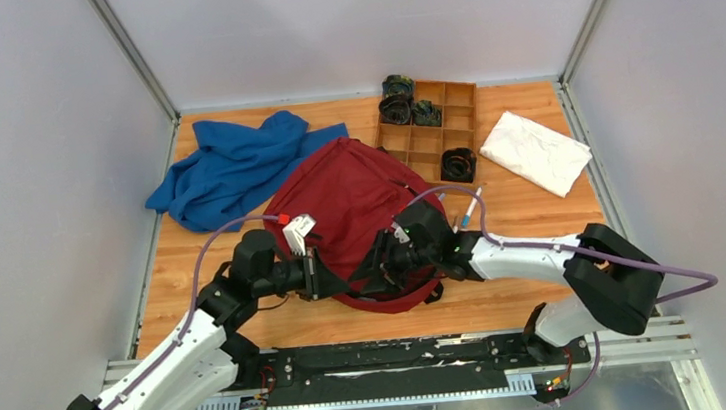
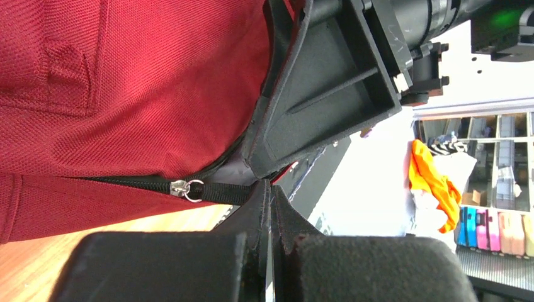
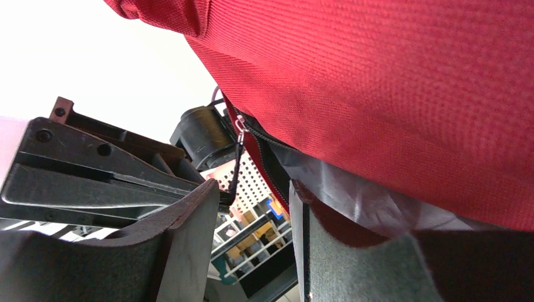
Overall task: Pack the student bag
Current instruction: Zip the student bag at the center of the board.
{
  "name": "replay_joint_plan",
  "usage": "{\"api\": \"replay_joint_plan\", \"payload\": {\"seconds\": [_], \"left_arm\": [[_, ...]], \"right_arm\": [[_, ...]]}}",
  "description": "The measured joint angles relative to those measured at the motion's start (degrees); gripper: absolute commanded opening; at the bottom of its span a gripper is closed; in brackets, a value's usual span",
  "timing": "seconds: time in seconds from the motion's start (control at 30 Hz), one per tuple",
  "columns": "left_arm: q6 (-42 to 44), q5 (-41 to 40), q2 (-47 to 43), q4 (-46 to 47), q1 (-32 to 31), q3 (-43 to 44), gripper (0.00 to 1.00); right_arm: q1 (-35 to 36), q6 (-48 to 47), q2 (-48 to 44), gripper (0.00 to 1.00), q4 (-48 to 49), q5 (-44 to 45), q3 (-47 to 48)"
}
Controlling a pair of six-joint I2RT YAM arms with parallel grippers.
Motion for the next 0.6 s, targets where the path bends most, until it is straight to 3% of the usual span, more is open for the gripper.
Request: {"api": "replay_joint_plan", "payload": {"seconds": [0.33, 0.6], "left_arm": [[1.4, 0.6, -4.0, 0.7, 0.0, -0.9, 0.00], [1.7, 0.5, -6.4, 0.9, 0.0, -0.9, 0.00]], "right_arm": [[-0.2, 4.4, 3.1, 0.49, 7.0, -4.2, 0.2], [-0.2, 4.7, 3.0, 0.49, 7.3, -6.0, 0.4]]}}
